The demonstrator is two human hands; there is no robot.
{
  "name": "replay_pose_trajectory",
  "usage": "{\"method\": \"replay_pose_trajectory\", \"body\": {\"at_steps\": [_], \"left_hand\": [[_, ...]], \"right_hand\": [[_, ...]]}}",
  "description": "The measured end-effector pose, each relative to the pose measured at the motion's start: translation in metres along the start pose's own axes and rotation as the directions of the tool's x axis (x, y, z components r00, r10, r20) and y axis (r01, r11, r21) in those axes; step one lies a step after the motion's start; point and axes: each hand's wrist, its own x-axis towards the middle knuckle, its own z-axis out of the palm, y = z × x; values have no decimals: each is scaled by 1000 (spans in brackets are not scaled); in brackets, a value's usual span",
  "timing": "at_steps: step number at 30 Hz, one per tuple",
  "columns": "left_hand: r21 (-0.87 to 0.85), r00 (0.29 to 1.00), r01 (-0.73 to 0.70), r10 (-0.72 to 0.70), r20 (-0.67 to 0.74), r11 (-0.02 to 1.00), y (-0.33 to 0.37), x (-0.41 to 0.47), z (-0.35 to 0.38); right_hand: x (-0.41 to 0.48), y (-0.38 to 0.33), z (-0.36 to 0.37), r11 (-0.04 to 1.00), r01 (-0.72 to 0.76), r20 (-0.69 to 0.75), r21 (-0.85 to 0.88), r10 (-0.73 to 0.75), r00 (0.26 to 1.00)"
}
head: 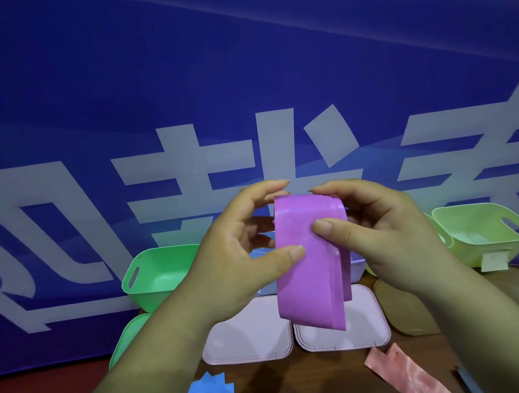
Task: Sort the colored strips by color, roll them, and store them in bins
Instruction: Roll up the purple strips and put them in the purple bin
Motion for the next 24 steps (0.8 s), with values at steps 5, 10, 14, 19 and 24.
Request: {"method": "replay_pose_trajectory", "body": {"at_steps": [5,10,14,19,24], "left_hand": [[35,999,-36,35,4,999,1,-1,-1],[58,999,-33,36,-38,998,-1,-1,0],[57,998,-35,38,-57,998,-2,0,0],[-3,997,-38,38,-74,999,-1,0,0],[-35,996,-15,12,-88,999,-2,1,-1]], "right_hand": [[0,-1,1,999,-28,-18,27,28,999],[-2,-2,2,999,-48,0,11,48,999],[-2,-3,1,998,-57,24,-6,57,998],[-1,0,-4,1000,-5,86,-22,7,996],[-4,-2,-5,996,75,115,-52,-69,991]]}}
